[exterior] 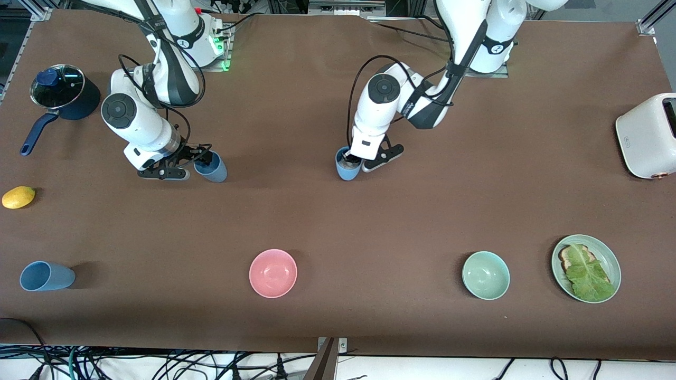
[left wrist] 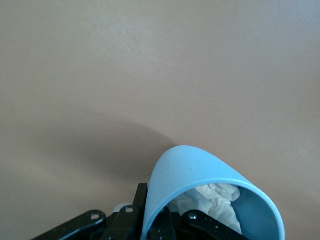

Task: Stack blue cups with both arms
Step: 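Carry the tissue cup toward the middle while the right gripper grasps the empty cup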

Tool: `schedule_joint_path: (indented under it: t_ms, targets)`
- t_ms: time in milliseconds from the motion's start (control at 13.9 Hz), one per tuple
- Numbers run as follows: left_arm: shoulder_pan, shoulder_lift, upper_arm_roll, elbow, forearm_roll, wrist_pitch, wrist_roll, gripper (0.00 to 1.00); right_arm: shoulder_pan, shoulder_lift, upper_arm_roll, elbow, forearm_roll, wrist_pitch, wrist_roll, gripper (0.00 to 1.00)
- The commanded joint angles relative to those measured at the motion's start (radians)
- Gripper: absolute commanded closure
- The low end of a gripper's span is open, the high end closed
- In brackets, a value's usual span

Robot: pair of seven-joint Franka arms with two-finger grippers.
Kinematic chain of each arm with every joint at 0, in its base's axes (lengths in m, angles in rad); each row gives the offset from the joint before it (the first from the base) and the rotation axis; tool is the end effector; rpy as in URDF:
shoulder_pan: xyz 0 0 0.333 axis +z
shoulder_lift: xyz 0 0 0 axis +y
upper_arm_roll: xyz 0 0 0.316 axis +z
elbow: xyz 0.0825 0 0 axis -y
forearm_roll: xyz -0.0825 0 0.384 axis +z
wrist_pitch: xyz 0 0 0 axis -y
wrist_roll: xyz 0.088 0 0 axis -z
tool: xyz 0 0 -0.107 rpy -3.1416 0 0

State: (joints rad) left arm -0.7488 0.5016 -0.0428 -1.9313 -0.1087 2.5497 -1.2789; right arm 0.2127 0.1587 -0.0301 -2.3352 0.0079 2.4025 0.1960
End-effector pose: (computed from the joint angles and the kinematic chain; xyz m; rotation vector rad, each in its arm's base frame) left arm 0.4494 -0.4510 0.2367 2.8721 0.8578 -0.0220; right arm 0.4983 0.0919 0.2610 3.1214 -0.0302 -0.1402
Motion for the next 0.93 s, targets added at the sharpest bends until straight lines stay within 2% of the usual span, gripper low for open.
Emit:
schedule_joint_path:
  t_ms: [0, 143, 215, 358, 502, 574, 717, 860]
  targets:
    - [-0.023, 0.047, 0.014, 0.049, 0.026, 0.001, -0.039, 1.0, -0.003, 0.005, 0.004, -0.012, 0.007, 0.02, -0.013, 0.12]
    - [-0.026, 0.064, 0.015, 0.061, 0.026, 0.001, -0.039, 1.0, -0.003, 0.008, 0.006, -0.01, 0.01, 0.02, -0.004, 0.55]
    - [-0.026, 0.063, 0.015, 0.061, 0.027, 0.001, -0.039, 1.0, -0.003, 0.008, 0.006, -0.01, 0.012, 0.018, 0.0, 0.7]
    - [-0.026, 0.064, 0.017, 0.061, 0.027, 0.001, -0.037, 1.0, -0.003, 0.008, 0.006, -0.007, 0.014, 0.017, 0.003, 0.9]
    - [-0.026, 0.064, 0.018, 0.061, 0.027, 0.001, -0.039, 0.75, -0.001, 0.008, 0.009, -0.004, 0.014, 0.012, 0.031, 1.0]
    - [-0.026, 0.063, 0.018, 0.061, 0.027, 0.001, -0.039, 0.62, 0.004, 0.007, 0.024, -0.001, 0.014, 0.01, 0.052, 1.0]
    - [-0.026, 0.058, 0.02, 0.061, 0.027, 0.0, -0.043, 0.42, 0.005, 0.005, 0.041, 0.019, 0.014, 0.006, 0.092, 1.0]
    - [-0.026, 0.043, 0.023, 0.061, 0.027, -0.009, -0.065, 0.23, 0.005, 0.001, 0.053, 0.081, 0.014, -0.089, 0.114, 1.0]
